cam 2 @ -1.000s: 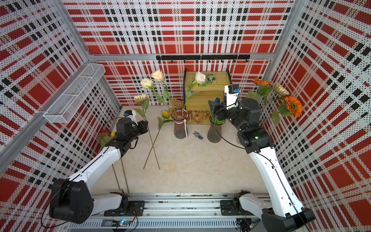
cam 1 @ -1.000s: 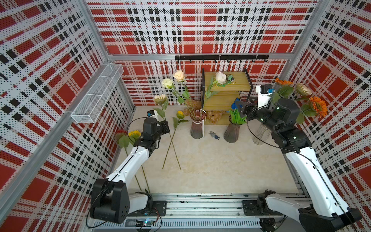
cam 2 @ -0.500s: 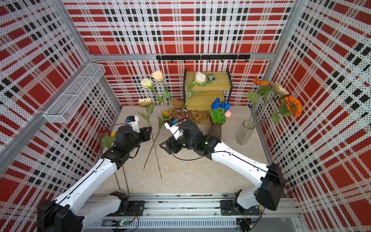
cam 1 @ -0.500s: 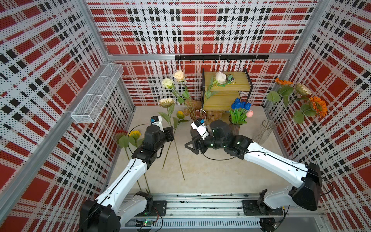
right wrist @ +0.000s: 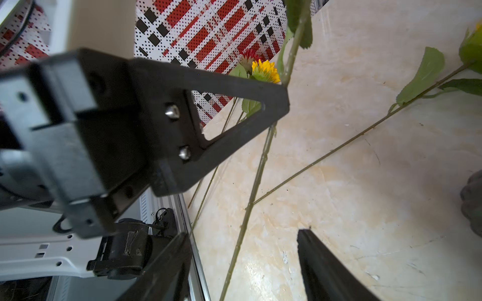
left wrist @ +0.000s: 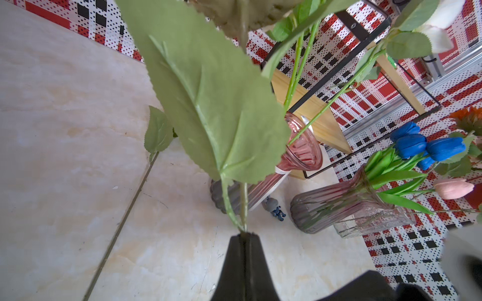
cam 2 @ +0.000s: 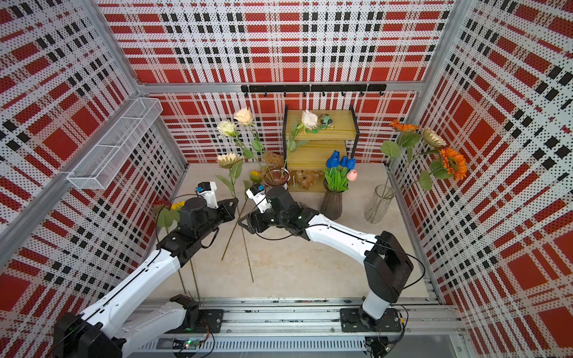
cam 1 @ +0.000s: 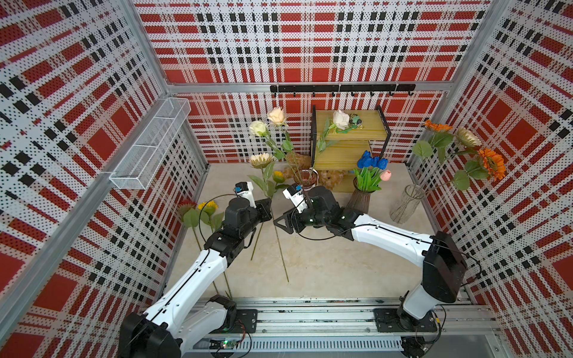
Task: Arrange the flowers in different vases according to their variety
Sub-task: Pick up the flower at the center of the board.
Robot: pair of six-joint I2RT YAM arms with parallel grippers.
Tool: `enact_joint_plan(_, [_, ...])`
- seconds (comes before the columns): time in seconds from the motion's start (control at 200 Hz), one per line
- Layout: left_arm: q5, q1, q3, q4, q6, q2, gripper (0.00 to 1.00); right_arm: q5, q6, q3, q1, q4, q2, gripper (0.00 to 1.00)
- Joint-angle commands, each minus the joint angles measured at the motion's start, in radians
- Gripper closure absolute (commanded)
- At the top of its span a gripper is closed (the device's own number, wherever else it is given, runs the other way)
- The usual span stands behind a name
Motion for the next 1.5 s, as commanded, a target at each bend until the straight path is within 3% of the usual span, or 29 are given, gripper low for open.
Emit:
enact_joint_plan(0.0, [-0.014, -0.006, -0.007, 0.028, -0.007, -0.031, 1.00, -0.042, 0.015, 0.032, -0.005, 0.059, 0.038, 0.30])
enact_joint_plan(0.792, [-0.005, -0.005, -0.004, 0.016, 0.000, -0.031, 1.00, -0.126, 0.034, 0.171, -0.005, 0.091, 0.183, 0.50])
enact_joint_plan(0.952, [-0.009, -0.004, 0.005, 0.005, 0.002, -0.026, 1.00, -0.127, 0.029, 0.189, -0.005, 0.079, 0.188, 0.70])
enact_joint_plan(1.117, [-0.027, 0.007, 0.015, -0.021, 0.010, -0.032, 0.58, -0.124, 0.043, 0.192, -0.006, 0.076, 0.176, 1.00])
enact_joint_plan(1.203, [-0.029, 0.034, 0.027, -0.046, 0.021, -0.043, 0.33, -0.122, 0.047, 0.194, -0.005, 0.074, 0.174, 1.00])
enact_joint_plan(1.368, [-0.007, 0.153, 0.051, -0.132, 0.053, -0.068, 0.18, -0.117, 0.051, 0.218, -0.005, 0.064, 0.169, 1.00])
enact_joint_plan(1.493, [0.046, 0.262, 0.059, -0.204, 0.091, -0.064, 0.16, -0.036, 0.018, 0.260, -0.005, -0.008, 0.136, 1.00])
